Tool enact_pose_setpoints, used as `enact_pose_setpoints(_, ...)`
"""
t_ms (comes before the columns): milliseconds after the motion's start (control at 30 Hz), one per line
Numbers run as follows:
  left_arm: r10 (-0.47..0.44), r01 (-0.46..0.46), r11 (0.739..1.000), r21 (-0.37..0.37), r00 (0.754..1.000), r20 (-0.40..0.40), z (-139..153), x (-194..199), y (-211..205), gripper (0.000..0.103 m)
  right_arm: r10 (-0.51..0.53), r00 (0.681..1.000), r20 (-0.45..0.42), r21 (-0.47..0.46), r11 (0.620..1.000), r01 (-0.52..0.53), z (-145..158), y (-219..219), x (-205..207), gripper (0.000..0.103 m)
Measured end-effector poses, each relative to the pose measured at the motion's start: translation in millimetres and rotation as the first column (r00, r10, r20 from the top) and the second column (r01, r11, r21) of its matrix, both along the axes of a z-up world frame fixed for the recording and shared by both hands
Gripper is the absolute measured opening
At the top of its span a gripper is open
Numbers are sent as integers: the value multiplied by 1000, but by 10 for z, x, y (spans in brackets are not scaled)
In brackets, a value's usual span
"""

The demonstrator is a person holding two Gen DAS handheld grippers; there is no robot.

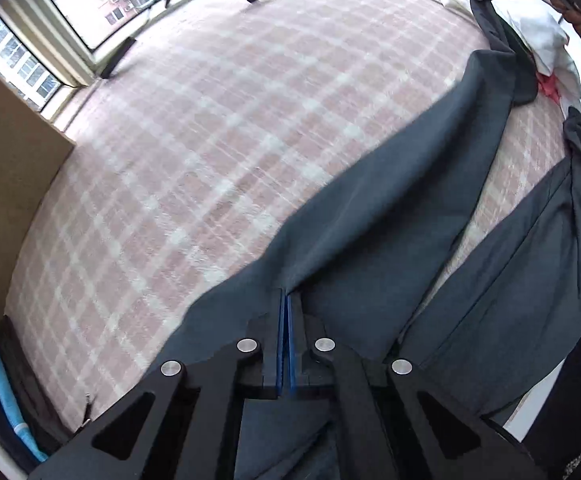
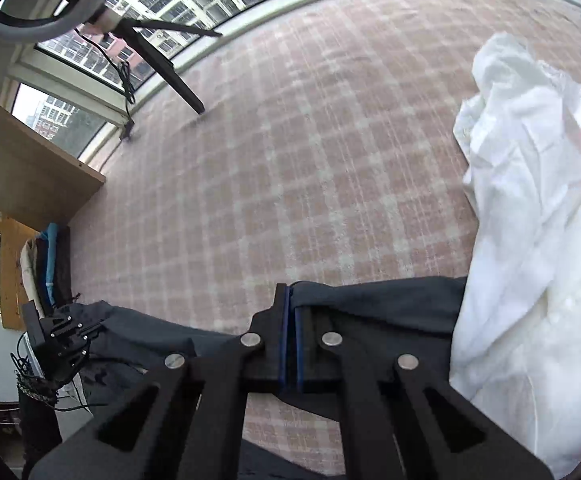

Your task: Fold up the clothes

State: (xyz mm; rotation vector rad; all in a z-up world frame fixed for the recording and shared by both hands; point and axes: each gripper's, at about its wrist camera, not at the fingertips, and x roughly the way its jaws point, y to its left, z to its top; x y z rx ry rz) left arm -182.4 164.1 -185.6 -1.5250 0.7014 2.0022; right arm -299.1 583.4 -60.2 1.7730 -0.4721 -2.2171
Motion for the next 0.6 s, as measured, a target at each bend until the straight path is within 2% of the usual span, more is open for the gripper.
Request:
enact_pose_setpoints(67, 55, -54, 998, 30, 998, -42, 262, -112, -173, 1, -27, 993, -117, -47, 999, 22, 443, 29, -142, 2)
enact_pose_setpoints(133, 106, -100, 992, 81, 992, -74, 564, -195, -347, 1, -30, 968, -249, -112, 994, 2, 934, 74, -178, 2)
enact_pose_setpoints(167, 127, -117, 987, 109, 988, -89, 715, -218, -425, 2, -29, 960, -279, -109, 994, -2, 1066, 91, -131, 2)
enact_pose_setpoints(200, 142, -130, 983, 128, 986, -90, 811, -217, -476, 9, -28, 951, -307, -105, 994, -5, 1193, 108, -81, 2)
enact_pose_setpoints(233, 153, -139, 980, 141, 984, -88, 848, -187, -473, 25, -26, 942, -336, -101, 995, -8, 1321, 126, -32, 2)
enact_pose_setpoints(300, 163, -149, 983, 112, 978, -130, 883, -227, -431, 40, -41, 946, -320, -54, 998, 25, 1185, 153, 71, 3)
enact_pose_setpoints(367, 187, -176, 980, 91, 973, -135, 857, -149, -518, 39, -3, 967, -255, 12, 1000, 6, 683, 128, 114, 7)
enact_pose_setpoints(433, 226, -218, 973, 73, 966, -127, 816, -48, -634, 39, -12, 993, -114, 103, 994, 23, 1, 136, 97, 12)
enact_pose_setpoints(467, 247, -241, 969, 55, 961, -128, 749, -27, -735, 39, -16, 998, -58, 156, 987, 25, -225, 206, 113, 12)
enact_pose_setpoints(567, 317, -317, 948, 13, 942, -109, 584, 67, -1032, 39, -50, 999, 19, 257, 965, 43, -542, 466, 186, 12)
enact_pose_setpoints(600, 338, -340, 941, -2, 936, -101, 531, 104, -1119, 39, -64, 998, 16, 255, 965, 58, -526, 512, 172, 12)
